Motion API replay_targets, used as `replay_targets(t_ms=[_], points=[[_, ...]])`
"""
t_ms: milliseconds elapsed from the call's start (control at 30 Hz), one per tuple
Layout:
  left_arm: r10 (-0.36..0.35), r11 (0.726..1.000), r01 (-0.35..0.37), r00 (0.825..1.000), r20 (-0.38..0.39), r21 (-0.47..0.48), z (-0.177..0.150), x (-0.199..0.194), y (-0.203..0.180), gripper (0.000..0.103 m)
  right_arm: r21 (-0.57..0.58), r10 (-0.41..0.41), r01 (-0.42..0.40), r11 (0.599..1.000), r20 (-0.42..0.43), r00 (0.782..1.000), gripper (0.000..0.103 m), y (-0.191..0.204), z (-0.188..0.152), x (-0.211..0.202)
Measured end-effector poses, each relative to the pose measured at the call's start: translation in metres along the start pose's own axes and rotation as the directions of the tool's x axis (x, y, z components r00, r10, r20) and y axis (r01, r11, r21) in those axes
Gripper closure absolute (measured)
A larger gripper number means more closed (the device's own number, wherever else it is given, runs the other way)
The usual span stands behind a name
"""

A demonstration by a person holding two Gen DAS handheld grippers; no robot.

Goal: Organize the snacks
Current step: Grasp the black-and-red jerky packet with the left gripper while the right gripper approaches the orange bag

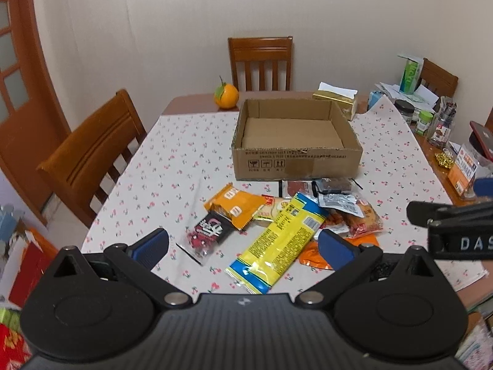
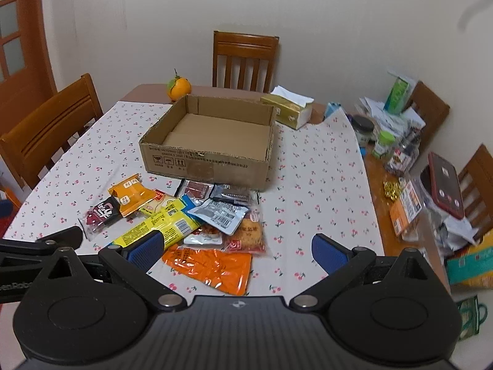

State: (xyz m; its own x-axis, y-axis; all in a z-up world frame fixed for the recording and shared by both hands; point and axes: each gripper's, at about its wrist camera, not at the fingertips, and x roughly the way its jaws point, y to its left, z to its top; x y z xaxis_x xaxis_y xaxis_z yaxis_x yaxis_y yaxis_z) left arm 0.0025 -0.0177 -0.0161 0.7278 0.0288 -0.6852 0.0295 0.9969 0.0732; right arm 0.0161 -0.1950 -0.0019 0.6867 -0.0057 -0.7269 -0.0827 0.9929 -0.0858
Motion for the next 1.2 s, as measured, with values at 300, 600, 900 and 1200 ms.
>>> replay_targets(t_ms=[300, 600, 900, 1200], points=[[-0.056, 0.997, 0.058, 0.998, -0.032, 0.049, -0.012, 0.034, 0.018, 0.001, -0.036, -0.018, 0.02, 0.999, 0.055, 0.998, 0.0, -0.001, -0.012, 0.021], [-0.102, 0.986, 0.113, 0.991, -0.086, 0.125, -0.021, 0.094, 0.054, 0.001, 0.009, -0.034, 0.034, 0.999, -0.005, 0.999, 0.0, 0.018, -0.034, 0.062], [-0.163, 0.957, 0.191, 0.977, -0.14, 0.217, -0.017, 0.158, 0.08, 0.007, 0.132, -0.074, 0.087, 0.987, -0.102, 0.992, 0.0, 0.035, -0.034, 0.096], [-0.245, 0.903, 0.31, 0.941, -0.236, 0.299, -0.018, 0.206, 0.085, 0.036, 0.219, -0.109, 0.143, 0.965, -0.159, 0.981, 0.0, 0.039, -0.033, 0.113]])
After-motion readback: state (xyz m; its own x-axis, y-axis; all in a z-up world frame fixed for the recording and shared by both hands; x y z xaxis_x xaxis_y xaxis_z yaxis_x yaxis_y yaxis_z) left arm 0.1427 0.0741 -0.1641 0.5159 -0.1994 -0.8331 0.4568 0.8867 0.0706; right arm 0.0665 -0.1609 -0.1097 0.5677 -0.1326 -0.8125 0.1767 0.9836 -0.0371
